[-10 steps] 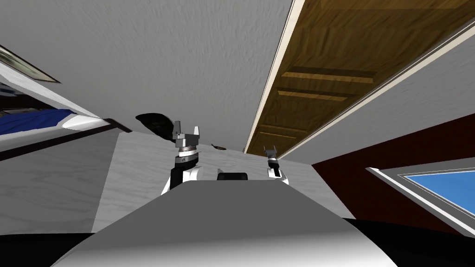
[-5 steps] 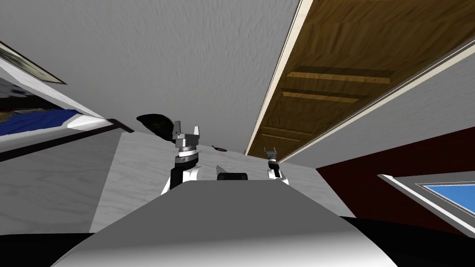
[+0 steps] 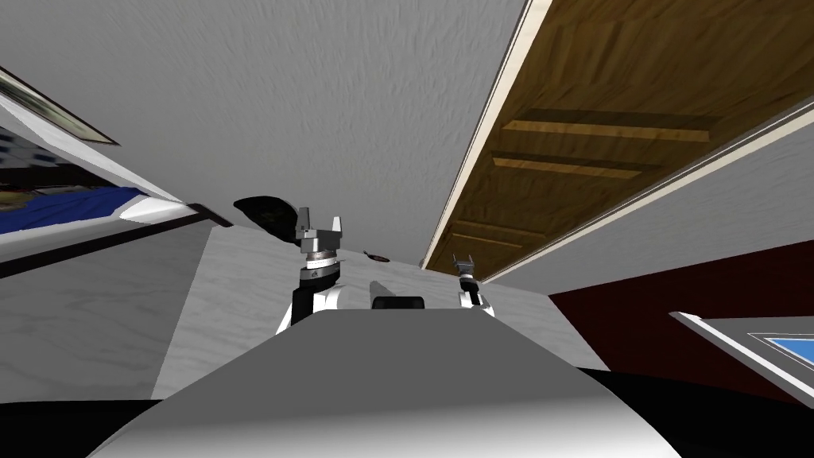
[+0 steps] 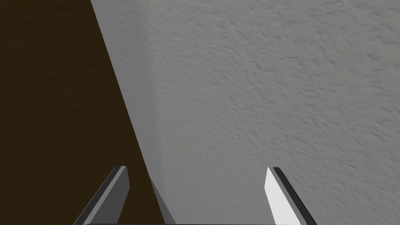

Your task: Pull the door open

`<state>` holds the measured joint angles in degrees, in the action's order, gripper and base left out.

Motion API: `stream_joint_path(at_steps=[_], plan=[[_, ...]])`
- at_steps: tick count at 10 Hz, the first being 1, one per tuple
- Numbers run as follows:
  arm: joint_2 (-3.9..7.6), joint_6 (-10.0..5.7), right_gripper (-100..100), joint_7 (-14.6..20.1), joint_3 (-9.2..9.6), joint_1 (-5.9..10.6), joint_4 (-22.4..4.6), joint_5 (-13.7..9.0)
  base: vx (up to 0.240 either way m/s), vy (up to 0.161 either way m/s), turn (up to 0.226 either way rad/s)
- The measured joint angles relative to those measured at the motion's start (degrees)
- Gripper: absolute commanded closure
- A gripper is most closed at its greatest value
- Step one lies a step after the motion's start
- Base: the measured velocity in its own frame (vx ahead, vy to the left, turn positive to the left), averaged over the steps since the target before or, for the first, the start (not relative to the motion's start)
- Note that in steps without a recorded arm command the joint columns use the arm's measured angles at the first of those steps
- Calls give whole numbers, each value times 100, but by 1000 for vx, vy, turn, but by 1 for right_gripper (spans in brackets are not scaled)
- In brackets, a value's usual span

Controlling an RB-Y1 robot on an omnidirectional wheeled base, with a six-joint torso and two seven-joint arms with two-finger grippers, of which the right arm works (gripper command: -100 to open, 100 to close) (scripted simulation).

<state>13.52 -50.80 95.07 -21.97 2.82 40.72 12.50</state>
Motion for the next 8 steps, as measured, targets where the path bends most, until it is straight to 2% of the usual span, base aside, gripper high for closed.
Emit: stream_joint_path(at_steps=[4, 5, 6, 8], plan=[[31, -59, -100, 432, -99, 103, -375, 38, 97, 12, 29], [60, -108, -100, 562, -137, 172, -577, 46, 110, 16, 34], [55, -105, -100, 690, -162, 184, -629, 59, 98, 4, 25], [91, -153, -100, 893, -217, 289, -902, 73, 96, 9, 32]])
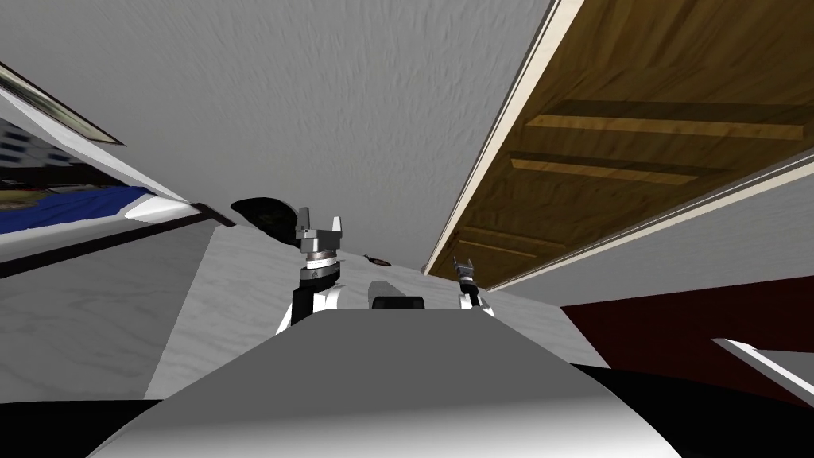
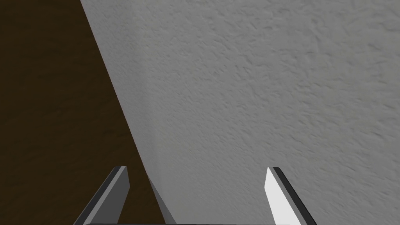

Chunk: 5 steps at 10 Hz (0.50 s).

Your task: Pull the door open

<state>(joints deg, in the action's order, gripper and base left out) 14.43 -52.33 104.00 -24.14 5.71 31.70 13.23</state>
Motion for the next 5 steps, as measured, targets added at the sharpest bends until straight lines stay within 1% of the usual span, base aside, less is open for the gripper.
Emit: stream_joint_path(at_steps=[1, 2, 3, 4, 5], plan=[[15, -35, -100, 120, -30, 36, -133, 9, 89, -6, 19], [8, -34, -100, 217, -49, 45, -177, 19, 82, 4, 25], [19, -47, -100, 314, -73, 75, -276, 27, 93, 10, 24], [31, -68, -100, 413, -97, 108, -383, 35, 43, 3, 5], [32, -73, -100, 435, -100, 113, -394, 36, 112, -22, 22]])
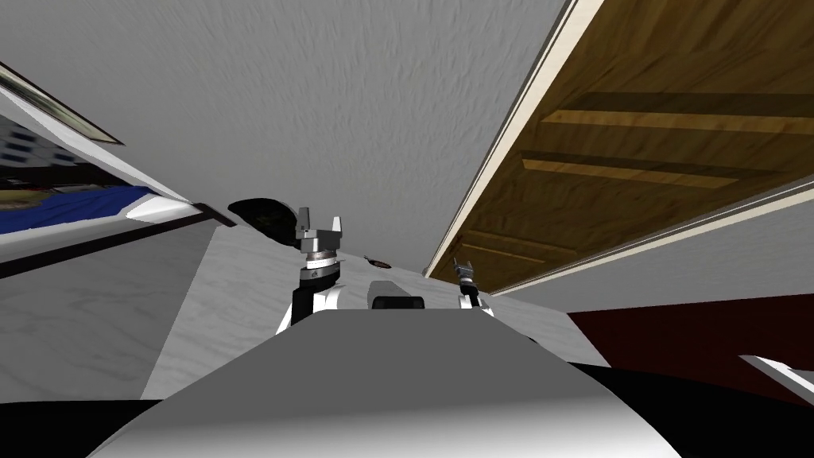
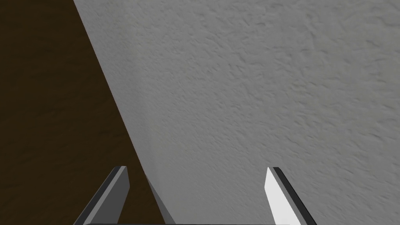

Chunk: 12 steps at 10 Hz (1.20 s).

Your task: Pull the door open

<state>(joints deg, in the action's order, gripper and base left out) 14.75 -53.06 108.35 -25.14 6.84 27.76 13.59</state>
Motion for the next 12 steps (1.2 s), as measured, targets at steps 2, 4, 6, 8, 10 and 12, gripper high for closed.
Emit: stream_joint_path(at_steps=[2, 4, 6, 8, 10, 12], plan=[[-22, 13, -100, -48, -12, 32, -29, -29, 191, -82, 37], [-55, 33, -100, -118, -27, 64, -43, -67, 222, -84, 37], [-86, 64, -100, -186, -42, 97, -53, -106, 213, -58, 31], [-127, 72, 100, -213, -35, 67, -26, -115, 18, -1, -1], [-93, 93, 100, -210, -58, 84, -24, -128, -21, -2, -6], [-100, 93, 100, -211, -52, 92, -22, -124, 0, 0, 0]])
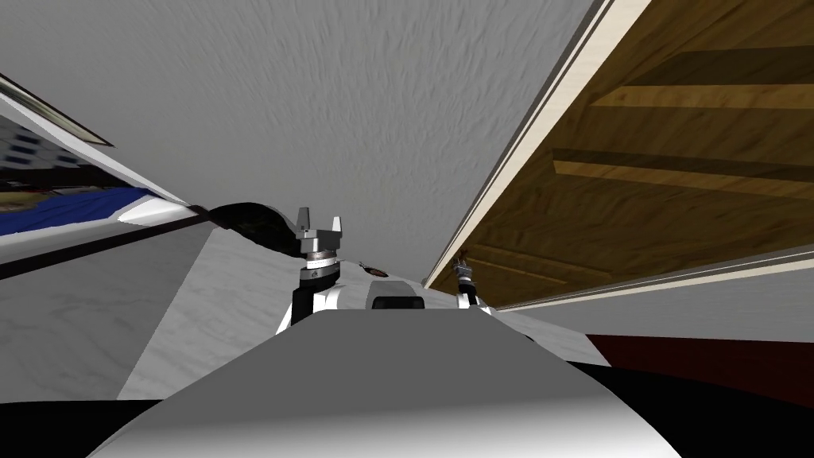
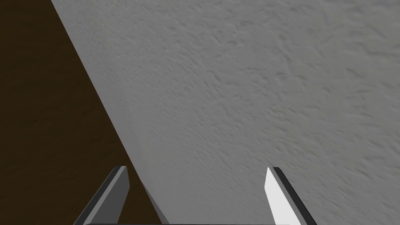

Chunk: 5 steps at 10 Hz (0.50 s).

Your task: Pull the door open

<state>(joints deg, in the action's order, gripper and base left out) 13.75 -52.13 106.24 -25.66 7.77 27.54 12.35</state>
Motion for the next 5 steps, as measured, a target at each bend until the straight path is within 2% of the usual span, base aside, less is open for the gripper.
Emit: stream_joint_path(at_steps=[1, 2, 4, 5], plan=[[-1, 0, 100, 0, 1, 0, 0, 0, 0, 0, 0], [-1, -1, 100, 2, 1, -1, -1, 0, -121, -58, 62], [51, -58, 100, 167, 88, -51, 85, 127, -198, -45, 66], [54, -69, 100, 247, 138, -95, 156, 195, -231, 11, 45]])
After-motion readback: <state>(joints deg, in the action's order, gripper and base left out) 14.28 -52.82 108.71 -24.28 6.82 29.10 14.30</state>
